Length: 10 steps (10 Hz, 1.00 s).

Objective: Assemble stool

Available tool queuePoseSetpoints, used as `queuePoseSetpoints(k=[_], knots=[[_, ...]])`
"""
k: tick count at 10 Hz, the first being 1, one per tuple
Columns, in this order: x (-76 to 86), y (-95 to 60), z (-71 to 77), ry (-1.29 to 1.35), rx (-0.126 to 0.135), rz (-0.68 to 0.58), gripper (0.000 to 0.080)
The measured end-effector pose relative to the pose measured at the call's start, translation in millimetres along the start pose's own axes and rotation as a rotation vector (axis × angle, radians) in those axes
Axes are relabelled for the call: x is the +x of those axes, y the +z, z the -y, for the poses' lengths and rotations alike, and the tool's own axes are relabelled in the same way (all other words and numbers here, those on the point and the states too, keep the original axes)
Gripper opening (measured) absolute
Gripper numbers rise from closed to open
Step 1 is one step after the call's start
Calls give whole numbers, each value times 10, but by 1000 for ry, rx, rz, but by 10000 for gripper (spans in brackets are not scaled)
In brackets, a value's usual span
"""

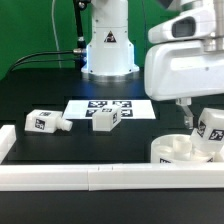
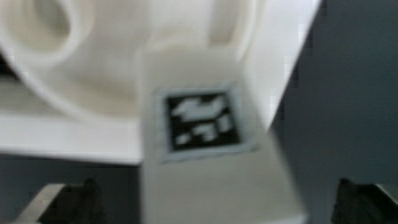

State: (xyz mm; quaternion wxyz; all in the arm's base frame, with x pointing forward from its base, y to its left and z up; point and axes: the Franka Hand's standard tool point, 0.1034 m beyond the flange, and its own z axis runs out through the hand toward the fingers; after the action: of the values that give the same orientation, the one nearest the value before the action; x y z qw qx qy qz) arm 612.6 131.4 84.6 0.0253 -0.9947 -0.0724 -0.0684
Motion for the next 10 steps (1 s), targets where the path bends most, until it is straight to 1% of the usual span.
queuePoseSetpoints(k=[1,2,3,4,5,6,7,8,10], knots=[[45,7,-13,2,0,52,648],[33,26,-95,-10,-1,87,648],[-66,30,-147,-13,0,155,648],[-91,23,-167,-10,1,181,648],[-72,24,-155,-2,1,170,648],[-76,26,-155,11,0,171,527],[-76,26,-157,13,0,171,388],[-76,27,-155,46,-3,171,337],[-80,34,-144,218,-15,167,337]])
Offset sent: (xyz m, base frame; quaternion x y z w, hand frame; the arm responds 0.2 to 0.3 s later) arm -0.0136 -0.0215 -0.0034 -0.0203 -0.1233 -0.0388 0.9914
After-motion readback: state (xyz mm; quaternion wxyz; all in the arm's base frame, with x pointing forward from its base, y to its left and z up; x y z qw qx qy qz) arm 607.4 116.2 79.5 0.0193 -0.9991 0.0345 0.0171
